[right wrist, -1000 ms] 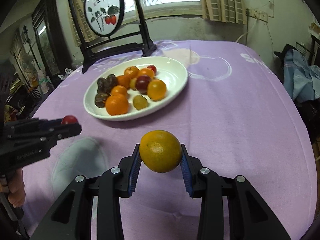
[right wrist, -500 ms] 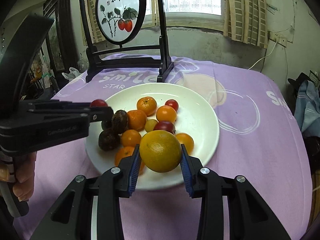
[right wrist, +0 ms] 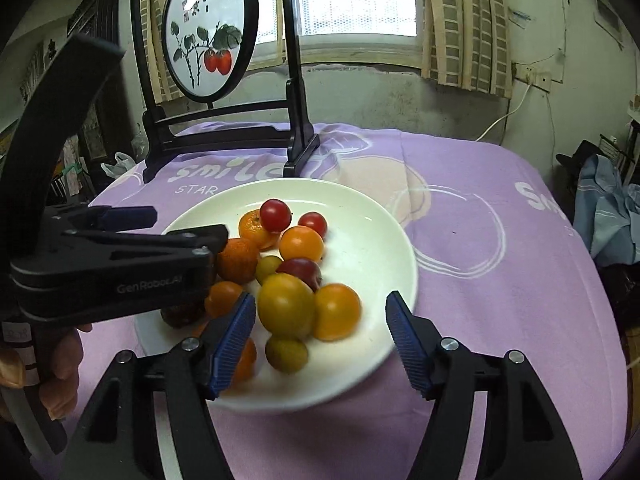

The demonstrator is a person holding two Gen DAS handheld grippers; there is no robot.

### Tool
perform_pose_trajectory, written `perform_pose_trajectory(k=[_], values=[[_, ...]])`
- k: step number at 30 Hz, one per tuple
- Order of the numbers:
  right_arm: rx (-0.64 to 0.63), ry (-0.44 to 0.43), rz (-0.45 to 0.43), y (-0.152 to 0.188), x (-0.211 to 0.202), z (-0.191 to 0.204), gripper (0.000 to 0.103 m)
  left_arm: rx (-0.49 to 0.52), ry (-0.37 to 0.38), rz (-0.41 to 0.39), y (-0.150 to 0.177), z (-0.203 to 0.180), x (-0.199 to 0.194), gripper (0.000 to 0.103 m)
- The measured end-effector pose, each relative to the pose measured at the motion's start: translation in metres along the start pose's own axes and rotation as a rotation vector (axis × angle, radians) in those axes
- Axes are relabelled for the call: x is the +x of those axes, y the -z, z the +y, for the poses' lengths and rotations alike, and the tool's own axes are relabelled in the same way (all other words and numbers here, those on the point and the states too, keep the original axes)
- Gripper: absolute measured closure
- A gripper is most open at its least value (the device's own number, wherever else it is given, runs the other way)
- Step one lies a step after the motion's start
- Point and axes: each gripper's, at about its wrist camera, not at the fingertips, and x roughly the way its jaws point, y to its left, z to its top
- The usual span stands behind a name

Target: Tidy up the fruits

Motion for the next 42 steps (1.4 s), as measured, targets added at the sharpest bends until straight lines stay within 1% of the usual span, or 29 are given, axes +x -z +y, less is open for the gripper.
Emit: perform_pose_trajectory(k=[2,4,5,6,9,11,13,16,20,26,32,39,42], values=[[0.002,0.027,-0.004,0.005,-0.011,-0.004,0.032,-0.027,-0.001,-0.007,0.010,0.003,-0.013,0.021],[0.007,0.046,-0.018,0.014,-0.024,-0.009,0.026,-0.046,0.016,-0.023,0.022,0.005,-0.027,0.019],[0.016,0.064,-0.008,0.020,-0.031,-0.012,0.021,-0.049,0.016,-0.030,0.029,0.005,-0.035,0.017],[0.025,0.074,-0.001,0.024,-0.034,-0.014,0.019,-0.053,0.010,-0.035,0.037,0.006,-0.042,0.016],[0.068,0.069,0.027,0.044,-0.046,-0.021,0.019,-0.060,0.016,-0.051,0.063,0.007,-0.063,0.013],[0.078,0.088,0.046,0.058,-0.051,-0.022,0.019,-0.068,0.012,-0.050,0.081,0.010,-0.072,0.009],[0.078,0.105,0.059,0.069,-0.056,-0.022,0.018,-0.077,0.003,-0.054,0.100,0.014,-0.080,0.008],[0.088,0.129,0.069,0.083,-0.062,-0.020,0.018,-0.076,-0.030,-0.033,0.125,0.019,-0.085,0.008],[0.084,0.133,0.065,0.096,-0.069,-0.013,0.017,-0.104,-0.025,-0.027,0.144,0.029,-0.092,0.008],[0.063,0.118,0.066,0.108,-0.070,-0.002,0.017,-0.107,-0.013,-0.031,0.158,0.033,-0.091,0.008],[0.031,0.127,0.067,0.112,-0.069,0.002,0.017,-0.091,-0.011,-0.036,0.162,0.029,-0.086,0.008],[0.008,0.151,0.090,0.113,-0.063,0.003,0.017,-0.078,0.012,0.035,0.168,0.026,-0.069,0.008],[-0.009,0.157,0.101,0.114,-0.061,0.005,0.017,-0.079,0.015,0.045,0.170,0.025,-0.066,0.008]])
